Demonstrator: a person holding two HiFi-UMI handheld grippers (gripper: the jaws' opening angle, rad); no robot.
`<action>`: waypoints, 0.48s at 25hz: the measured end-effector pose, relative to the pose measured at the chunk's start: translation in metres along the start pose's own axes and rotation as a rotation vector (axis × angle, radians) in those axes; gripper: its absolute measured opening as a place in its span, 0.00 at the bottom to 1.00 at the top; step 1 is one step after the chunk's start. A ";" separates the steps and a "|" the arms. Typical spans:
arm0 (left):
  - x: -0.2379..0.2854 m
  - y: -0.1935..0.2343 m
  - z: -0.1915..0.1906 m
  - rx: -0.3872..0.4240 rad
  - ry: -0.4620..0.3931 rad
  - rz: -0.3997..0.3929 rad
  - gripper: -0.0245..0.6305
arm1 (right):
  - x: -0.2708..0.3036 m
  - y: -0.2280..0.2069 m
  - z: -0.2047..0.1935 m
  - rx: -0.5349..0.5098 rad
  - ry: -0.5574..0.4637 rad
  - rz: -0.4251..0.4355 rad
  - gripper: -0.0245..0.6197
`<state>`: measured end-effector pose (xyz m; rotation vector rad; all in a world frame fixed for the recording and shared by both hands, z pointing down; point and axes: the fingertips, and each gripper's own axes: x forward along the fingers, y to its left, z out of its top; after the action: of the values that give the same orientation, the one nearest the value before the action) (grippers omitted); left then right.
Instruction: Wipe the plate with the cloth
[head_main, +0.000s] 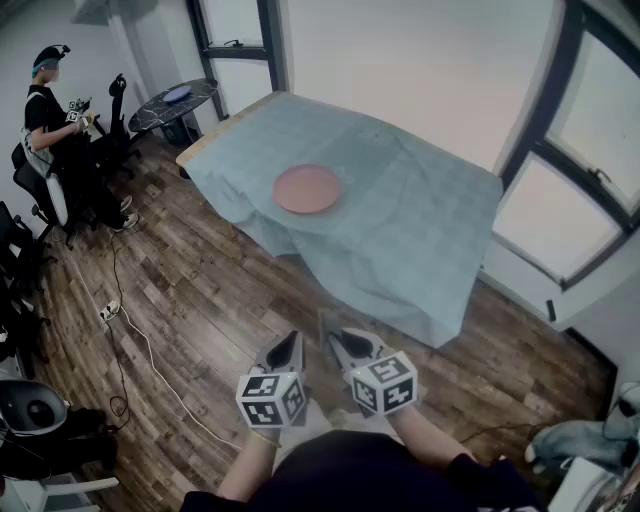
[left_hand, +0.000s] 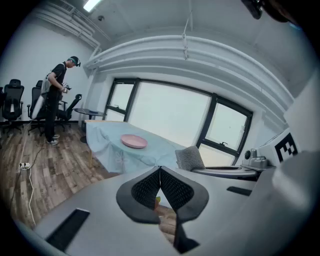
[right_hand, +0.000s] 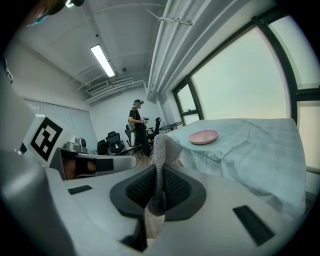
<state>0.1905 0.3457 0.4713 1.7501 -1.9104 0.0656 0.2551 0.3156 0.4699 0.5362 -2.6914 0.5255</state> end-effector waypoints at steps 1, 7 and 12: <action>-0.001 -0.001 -0.002 0.000 -0.001 -0.001 0.06 | -0.001 0.001 -0.001 -0.004 -0.001 0.000 0.09; -0.005 -0.008 -0.010 -0.001 -0.001 0.002 0.06 | -0.009 0.000 -0.006 -0.023 0.005 -0.005 0.09; -0.004 -0.010 -0.015 -0.012 0.007 0.003 0.06 | -0.010 -0.002 -0.001 0.007 -0.036 0.007 0.09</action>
<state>0.2051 0.3536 0.4793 1.7369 -1.9049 0.0605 0.2652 0.3172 0.4677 0.5433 -2.7275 0.5325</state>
